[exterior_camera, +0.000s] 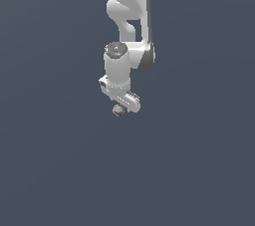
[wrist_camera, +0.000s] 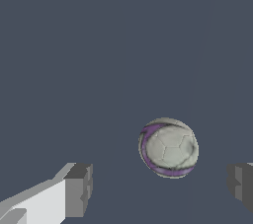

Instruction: Pick up the object and move it to a goal position.

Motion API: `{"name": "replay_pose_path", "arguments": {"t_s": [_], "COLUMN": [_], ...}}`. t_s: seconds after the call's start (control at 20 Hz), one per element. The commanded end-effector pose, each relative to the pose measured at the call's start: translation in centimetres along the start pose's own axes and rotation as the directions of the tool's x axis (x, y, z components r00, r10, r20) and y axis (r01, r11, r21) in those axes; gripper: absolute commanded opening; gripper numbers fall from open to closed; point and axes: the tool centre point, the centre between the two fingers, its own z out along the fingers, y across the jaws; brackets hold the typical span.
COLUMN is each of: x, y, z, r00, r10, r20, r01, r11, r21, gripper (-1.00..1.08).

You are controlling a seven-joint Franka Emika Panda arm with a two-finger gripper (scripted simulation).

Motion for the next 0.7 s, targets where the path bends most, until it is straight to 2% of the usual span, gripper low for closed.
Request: {"name": "replay_pose_path", "arguments": {"t_s": [0.0,0.35,0.65], "x": [-0.2,-0.7,-0.8], "y": [0.8,2.1,2.4], "z": [0.7,1.9,2.1], "r00": [0.998,0.987,0.984], "r10": [0.061,0.163,0.179], "r20": [0.002,0.004,0.005], "r01": [-0.061,-0.163,-0.179], "r11": [0.998,0.986,0.984], "r21": [-0.005,-0.014,-0.016], "gripper": [1.0,1.0,1.0]}}
